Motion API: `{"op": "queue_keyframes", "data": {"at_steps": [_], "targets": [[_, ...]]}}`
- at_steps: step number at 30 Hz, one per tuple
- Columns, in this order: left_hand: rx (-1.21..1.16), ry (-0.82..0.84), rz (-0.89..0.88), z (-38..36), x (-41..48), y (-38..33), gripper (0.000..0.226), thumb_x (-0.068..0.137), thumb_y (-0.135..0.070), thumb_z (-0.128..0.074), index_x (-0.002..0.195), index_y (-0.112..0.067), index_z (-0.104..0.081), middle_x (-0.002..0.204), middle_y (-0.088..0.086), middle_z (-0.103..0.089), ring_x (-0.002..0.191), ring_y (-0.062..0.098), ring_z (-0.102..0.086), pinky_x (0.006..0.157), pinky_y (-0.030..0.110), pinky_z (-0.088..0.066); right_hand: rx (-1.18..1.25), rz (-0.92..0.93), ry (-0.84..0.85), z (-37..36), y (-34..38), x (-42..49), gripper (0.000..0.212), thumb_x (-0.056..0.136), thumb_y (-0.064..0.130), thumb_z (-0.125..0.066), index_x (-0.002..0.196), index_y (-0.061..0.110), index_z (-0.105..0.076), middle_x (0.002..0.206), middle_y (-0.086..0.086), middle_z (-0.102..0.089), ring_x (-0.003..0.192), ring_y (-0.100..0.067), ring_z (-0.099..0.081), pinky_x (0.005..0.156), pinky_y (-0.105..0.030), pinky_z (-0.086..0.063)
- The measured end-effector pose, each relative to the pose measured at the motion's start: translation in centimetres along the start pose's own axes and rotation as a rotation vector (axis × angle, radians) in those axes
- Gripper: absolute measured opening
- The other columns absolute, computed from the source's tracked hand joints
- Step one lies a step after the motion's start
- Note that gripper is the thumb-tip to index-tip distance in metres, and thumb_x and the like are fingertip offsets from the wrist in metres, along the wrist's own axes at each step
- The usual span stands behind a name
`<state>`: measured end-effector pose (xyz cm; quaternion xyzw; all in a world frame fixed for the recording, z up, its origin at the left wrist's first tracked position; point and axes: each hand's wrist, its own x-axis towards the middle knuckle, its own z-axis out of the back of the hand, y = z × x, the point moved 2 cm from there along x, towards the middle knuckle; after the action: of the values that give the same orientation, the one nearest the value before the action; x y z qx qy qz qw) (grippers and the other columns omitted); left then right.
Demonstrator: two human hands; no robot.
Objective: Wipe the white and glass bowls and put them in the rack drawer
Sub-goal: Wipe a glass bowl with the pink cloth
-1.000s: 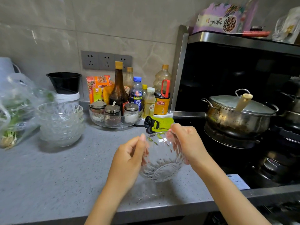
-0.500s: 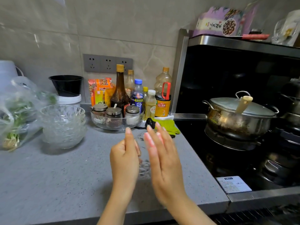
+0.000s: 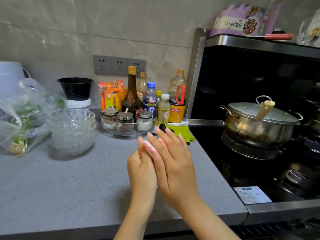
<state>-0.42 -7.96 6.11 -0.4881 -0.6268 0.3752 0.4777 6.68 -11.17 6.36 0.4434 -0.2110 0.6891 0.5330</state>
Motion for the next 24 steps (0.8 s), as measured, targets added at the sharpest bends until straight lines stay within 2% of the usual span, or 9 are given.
{"op": "queue_keyframes", "data": {"at_steps": [5, 8, 10, 11, 13, 14, 16, 19, 24], "targets": [[0.028, -0.009, -0.007, 0.8, -0.3, -1.0, 0.065, 0.098, -0.047, -0.033, 0.039, -0.021, -0.041, 0.04, -0.007, -0.038, 0.035, 0.006, -0.036, 0.041, 0.02, -0.031, 0.493, -0.315, 0.007, 1.0, -1.6, 1.5, 0.033, 0.102, 0.033, -0.027, 0.123, 0.045, -0.05, 0.126, 0.029, -0.054, 0.125, 0.004, -0.047, 0.105, -0.026, -0.039], [-0.008, 0.011, -0.009, 1.8, -0.2, -1.5, 0.065, 0.098, -0.045, -0.035, 0.037, -0.021, -0.037, 0.044, -0.008, -0.036, 0.036, 0.004, -0.029, 0.037, 0.015, -0.026, 0.919, -0.678, 0.062, 1.1, -3.1, 1.7, 0.035, 0.104, 0.03, -0.033, 0.129, 0.025, -0.057, 0.115, 0.018, -0.067, 0.111, 0.004, -0.06, 0.099, -0.019, -0.046], [-0.024, 0.051, -0.035, 2.1, -0.1, -1.9, 0.063, 0.098, -0.042, -0.037, 0.039, -0.022, -0.032, 0.042, -0.008, -0.03, 0.036, 0.003, -0.025, 0.037, 0.014, -0.023, 0.928, -0.807, 0.092, 1.3, -3.8, 1.7, 0.041, 0.101, 0.037, -0.037, 0.116, 0.014, -0.067, 0.096, 0.011, -0.074, 0.094, -0.001, -0.067, 0.086, -0.019, -0.052], [-0.021, 0.069, -0.053, 2.3, 0.1, -2.0, 0.061, 0.097, -0.041, -0.039, 0.039, -0.022, -0.031, 0.041, -0.008, -0.027, 0.036, 0.004, -0.024, 0.036, 0.013, -0.023, 0.898, -0.836, 0.091, 1.5, -3.9, 1.7, 0.052, 0.096, 0.048, -0.04, 0.101, 0.008, -0.072, 0.09, -0.003, -0.075, 0.088, -0.014, -0.07, 0.081, -0.03, -0.054], [-0.003, 0.114, -0.07, 2.6, 0.4, -1.9, 0.062, 0.097, -0.038, -0.042, 0.038, -0.022, -0.031, 0.039, -0.008, -0.027, 0.036, 0.003, -0.026, 0.037, 0.012, -0.026, 0.845, -0.839, 0.103, 2.1, -3.6, 1.6, 0.074, 0.087, 0.065, -0.046, 0.076, -0.005, -0.066, 0.08, -0.034, -0.064, 0.066, -0.039, -0.062, 0.065, -0.045, -0.049], [0.007, 0.146, -0.07, 2.8, 0.6, -1.7, 0.064, 0.096, -0.039, -0.042, 0.036, -0.022, -0.033, 0.038, -0.008, -0.029, 0.036, 0.004, -0.028, 0.038, 0.011, -0.029, 0.815, -0.835, 0.108, 2.4, -3.4, 1.7, 0.073, 0.09, 0.061, -0.047, 0.064, -0.006, -0.062, 0.066, -0.036, -0.056, 0.049, -0.037, -0.053, 0.055, -0.039, -0.043], [0.049, 0.228, -0.08, 3.1, 1.1, -1.3, 0.065, 0.096, -0.04, -0.04, 0.034, -0.021, -0.043, 0.038, -0.005, -0.04, 0.039, 0.008, -0.039, 0.044, 0.013, -0.037, 0.755, -0.807, 0.136, 3.2, -3.4, 2.0, 0.069, 0.097, 0.041, -0.045, 0.049, -0.008, -0.048, 0.045, -0.019, -0.038, 0.028, -0.016, -0.032, 0.04, -0.023, -0.028], [0.149, 0.376, -0.162, 3.2, 1.8, -1.7, 0.061, 0.094, -0.043, -0.036, 0.053, -0.006, -0.061, 0.049, 0.005, -0.059, 0.048, 0.013, -0.056, 0.054, 0.015, -0.045, 0.708, -0.72, 0.18, 3.8, -3.3, 2.7, 0.068, 0.099, 0.028, -0.045, 0.033, 0.018, -0.035, 0.035, 0.003, -0.031, 0.029, -0.006, -0.029, 0.041, -0.021, -0.027], [0.322, 0.524, -0.258, 1.5, 1.3, -3.2, 0.056, 0.084, -0.056, -0.039, 0.046, -0.017, -0.052, 0.039, -0.002, -0.048, 0.039, 0.011, -0.048, 0.046, 0.018, -0.039, 0.546, -0.487, 0.245, 3.1, -3.3, 3.0, 0.057, 0.09, 0.04, -0.048, 0.042, 0.019, -0.027, 0.043, 0.0, -0.026, 0.041, -0.01, -0.027, 0.051, -0.03, -0.026]]}}
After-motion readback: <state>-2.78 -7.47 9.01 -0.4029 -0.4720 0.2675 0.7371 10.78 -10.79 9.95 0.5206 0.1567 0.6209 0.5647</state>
